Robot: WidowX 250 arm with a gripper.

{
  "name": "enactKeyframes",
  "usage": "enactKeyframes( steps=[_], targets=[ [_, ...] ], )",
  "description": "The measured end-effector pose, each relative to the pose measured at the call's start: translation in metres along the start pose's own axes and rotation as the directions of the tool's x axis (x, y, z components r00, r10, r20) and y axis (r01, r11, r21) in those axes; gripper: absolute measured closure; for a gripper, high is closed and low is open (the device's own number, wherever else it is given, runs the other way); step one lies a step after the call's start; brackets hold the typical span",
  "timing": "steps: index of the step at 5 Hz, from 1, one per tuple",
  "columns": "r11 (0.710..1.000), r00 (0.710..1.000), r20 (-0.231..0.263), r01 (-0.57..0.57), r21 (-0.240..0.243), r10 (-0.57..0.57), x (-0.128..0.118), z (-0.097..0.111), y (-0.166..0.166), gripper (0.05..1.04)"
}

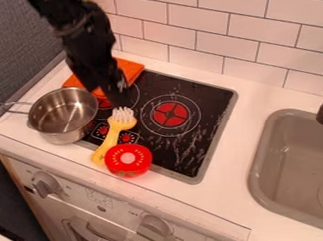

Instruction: Put the red object on top of the orange cloth

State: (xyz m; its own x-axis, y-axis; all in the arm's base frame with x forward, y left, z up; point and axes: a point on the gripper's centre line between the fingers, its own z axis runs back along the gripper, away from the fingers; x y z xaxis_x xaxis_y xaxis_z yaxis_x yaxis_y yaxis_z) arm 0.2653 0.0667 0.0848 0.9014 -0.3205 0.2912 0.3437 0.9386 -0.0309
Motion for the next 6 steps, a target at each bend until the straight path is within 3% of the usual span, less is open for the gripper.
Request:
enactKeyframes(
  steps=[1, 2, 4, 6],
  targets=[
    [0.986, 0.986, -0.034, 0.165, 0.0, -0.165, -0.018, -0.007, -0.043, 0.084],
    [0.972, 0.97, -0.074, 0.234, 0.021, -0.232, -0.022, -0.018, -0.057, 0.084],
    [0.98, 0.966, -0.168, 0.2, 0.003, -0.197, -0.029, -0.055, -0.052, 0.085],
    [0.99, 0.97, -0.198, 0.143, -0.01, -0.142, -0.033, -0.073, -0.049, 0.133]
  ],
)
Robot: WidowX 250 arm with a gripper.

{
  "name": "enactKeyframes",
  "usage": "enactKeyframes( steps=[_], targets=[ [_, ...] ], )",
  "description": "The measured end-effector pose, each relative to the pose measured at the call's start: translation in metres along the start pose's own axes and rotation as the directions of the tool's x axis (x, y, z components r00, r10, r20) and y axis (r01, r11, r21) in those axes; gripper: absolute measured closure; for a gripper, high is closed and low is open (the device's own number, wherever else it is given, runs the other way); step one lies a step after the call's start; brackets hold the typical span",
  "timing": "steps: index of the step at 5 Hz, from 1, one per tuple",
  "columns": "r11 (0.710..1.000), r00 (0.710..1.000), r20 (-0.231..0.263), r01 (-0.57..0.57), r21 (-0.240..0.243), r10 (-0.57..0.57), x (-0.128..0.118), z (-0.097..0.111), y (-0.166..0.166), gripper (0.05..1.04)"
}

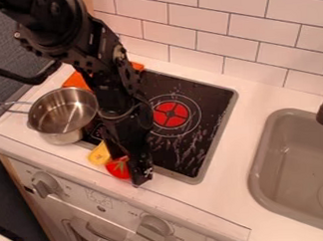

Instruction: Put the red object on top of the orange cloth

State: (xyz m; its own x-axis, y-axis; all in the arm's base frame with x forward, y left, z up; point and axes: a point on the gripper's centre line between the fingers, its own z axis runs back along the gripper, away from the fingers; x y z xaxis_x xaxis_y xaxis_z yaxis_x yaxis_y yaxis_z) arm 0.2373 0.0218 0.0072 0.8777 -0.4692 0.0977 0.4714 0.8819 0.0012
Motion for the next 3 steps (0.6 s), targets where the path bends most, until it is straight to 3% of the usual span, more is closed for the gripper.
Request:
enactKeyframes(
  steps=[1, 2, 3],
  targets=[
    [1.0, 1.0, 0.009, 0.002, 0.004, -0.002, 0.001, 0.0, 0.001, 0.204],
    [0.999, 0.999, 0.031, 0.025, -0.02, -0.024, 0.005, 0.008, 0.002, 0.204],
    [0.999, 0.987, 0.16, 0.035, -0.013, -0.032, 0.031, 0.052, 0.016, 0.204]
  ],
)
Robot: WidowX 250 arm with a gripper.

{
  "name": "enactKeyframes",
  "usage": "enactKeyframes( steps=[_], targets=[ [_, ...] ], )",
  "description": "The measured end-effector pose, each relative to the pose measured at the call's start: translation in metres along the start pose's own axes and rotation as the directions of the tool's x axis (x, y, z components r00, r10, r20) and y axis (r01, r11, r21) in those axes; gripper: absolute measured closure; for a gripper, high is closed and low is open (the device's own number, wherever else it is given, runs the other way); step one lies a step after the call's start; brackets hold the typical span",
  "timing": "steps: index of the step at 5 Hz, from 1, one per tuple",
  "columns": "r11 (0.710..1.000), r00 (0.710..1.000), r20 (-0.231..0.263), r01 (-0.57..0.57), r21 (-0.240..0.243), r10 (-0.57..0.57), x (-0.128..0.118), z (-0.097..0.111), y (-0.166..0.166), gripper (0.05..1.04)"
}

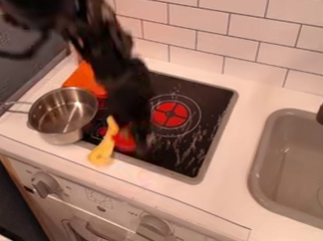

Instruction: Put the red object on top of the orange cloth

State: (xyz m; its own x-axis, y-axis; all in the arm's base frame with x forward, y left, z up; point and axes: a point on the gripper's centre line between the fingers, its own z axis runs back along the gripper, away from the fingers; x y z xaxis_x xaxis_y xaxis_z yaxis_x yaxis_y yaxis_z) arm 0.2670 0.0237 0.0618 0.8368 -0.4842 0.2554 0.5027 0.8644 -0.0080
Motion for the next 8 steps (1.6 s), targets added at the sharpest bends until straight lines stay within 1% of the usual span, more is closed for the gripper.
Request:
enactKeyframes(
  steps=[1, 2, 3, 4, 6, 7, 8],
  targets=[
    [0.996, 0.991, 0.111, -0.078, 0.04, 0.073, 0.037, 0.035, 0.046, 0.204],
    [0.98, 0.981, 0.09, -0.181, 0.084, 0.173, 0.051, 0.024, 0.098, 0.204],
    [0.96, 0.969, 0.016, -0.246, 0.132, 0.246, 0.046, -0.001, 0.14, 0.204],
    [0.948, 0.958, -0.034, -0.277, 0.156, 0.285, 0.035, -0.018, 0.157, 0.204],
    [0.941, 0.95, -0.065, -0.289, 0.178, 0.304, 0.028, -0.018, 0.159, 0.075],
    [0.925, 0.937, -0.079, -0.32, 0.206, 0.341, 0.02, -0.011, 0.155, 0.08],
    [0.884, 0.912, -0.032, -0.388, 0.26, 0.41, 0.023, 0.029, 0.148, 0.083]
  ],
)
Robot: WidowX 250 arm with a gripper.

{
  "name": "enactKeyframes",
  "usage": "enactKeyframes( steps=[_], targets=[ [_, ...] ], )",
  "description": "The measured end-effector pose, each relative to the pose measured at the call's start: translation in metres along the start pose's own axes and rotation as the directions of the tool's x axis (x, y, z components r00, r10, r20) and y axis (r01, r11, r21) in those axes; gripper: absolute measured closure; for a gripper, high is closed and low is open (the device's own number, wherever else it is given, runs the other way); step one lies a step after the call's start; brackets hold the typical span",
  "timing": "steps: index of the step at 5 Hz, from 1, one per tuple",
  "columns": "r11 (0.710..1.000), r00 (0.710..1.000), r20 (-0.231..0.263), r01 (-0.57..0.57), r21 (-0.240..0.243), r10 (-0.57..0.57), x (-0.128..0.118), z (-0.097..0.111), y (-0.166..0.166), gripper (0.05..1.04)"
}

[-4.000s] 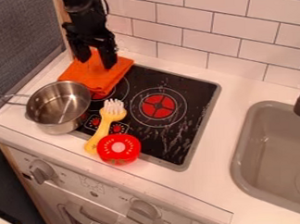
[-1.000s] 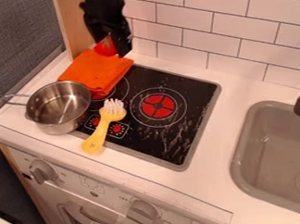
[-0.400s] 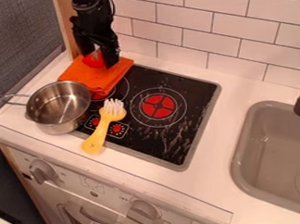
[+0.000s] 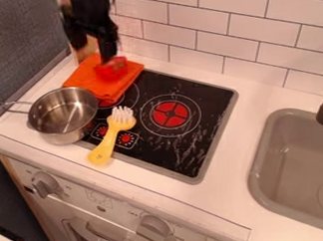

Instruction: Put the red object on top of the orange cloth

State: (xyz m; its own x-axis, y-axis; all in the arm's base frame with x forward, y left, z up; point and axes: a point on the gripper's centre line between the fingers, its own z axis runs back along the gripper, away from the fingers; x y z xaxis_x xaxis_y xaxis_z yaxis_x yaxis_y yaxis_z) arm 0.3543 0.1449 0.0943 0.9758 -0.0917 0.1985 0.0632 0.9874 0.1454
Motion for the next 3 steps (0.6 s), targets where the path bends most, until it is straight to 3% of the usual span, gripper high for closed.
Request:
enactKeyframes(
  steps=[2, 3],
  targets=[
    [0.997, 0.997, -0.059, -0.044, -0.066, 0.04, -0.0074, 0.0074, -0.0156, 0.083],
    [0.997, 0.997, -0.06, -0.044, -0.066, 0.04, -0.0075, 0.0068, -0.0157, 0.083]
  ],
)
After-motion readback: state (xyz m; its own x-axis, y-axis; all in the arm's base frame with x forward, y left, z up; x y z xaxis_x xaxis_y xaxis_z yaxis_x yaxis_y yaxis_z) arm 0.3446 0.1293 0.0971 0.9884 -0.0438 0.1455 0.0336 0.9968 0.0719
